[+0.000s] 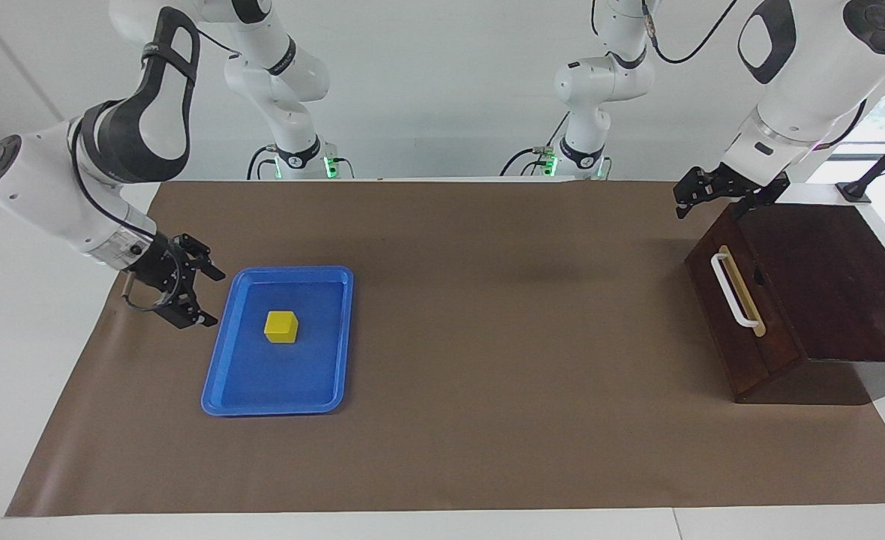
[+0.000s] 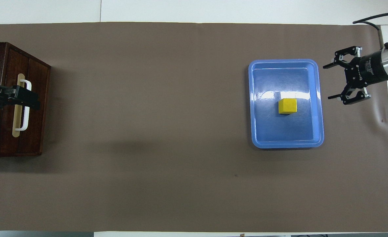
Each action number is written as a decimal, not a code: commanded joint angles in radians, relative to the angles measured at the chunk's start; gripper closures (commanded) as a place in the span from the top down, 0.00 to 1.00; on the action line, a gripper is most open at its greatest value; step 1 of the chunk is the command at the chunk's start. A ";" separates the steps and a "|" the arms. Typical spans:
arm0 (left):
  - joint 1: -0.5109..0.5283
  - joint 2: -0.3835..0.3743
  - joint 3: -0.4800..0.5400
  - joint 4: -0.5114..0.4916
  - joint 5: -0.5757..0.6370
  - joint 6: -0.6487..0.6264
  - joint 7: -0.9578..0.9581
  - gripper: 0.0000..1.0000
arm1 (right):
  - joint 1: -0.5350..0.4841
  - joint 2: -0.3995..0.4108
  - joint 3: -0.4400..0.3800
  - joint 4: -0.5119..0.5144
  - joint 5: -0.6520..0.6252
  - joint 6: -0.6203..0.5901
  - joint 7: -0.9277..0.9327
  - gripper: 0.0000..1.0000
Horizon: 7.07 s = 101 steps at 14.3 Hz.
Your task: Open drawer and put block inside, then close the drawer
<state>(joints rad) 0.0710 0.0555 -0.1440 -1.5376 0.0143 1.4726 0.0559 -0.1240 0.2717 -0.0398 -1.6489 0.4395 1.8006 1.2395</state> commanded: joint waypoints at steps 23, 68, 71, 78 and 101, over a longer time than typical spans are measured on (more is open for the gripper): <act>0.013 0.024 -0.006 -0.558 0.592 0.742 -0.162 1.00 | -0.056 0.115 0.005 -0.301 0.377 0.272 -0.330 1.00; -0.229 0.070 -0.002 -0.044 0.138 0.216 -0.717 1.00 | 0.312 0.112 0.005 -0.068 0.397 0.311 0.062 0.00; -0.226 0.067 0.006 -0.029 -0.014 0.231 -1.047 1.00 | 0.436 0.115 0.006 -0.068 0.397 0.411 0.153 0.00; -0.313 0.145 0.003 -0.050 -0.030 0.333 -1.850 1.00 | 0.583 0.159 0.012 0.026 0.412 0.482 0.382 0.00; -0.536 0.339 0.006 -0.004 0.064 0.512 -2.280 0.99 | 0.642 0.184 0.014 0.052 0.413 0.496 0.440 0.00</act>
<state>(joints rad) -0.4483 0.3817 -0.1527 -1.5622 0.0598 1.9858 -2.2031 0.5172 0.4558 -0.0268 -1.6038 0.8256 2.2871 1.6654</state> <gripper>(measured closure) 0.000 0.441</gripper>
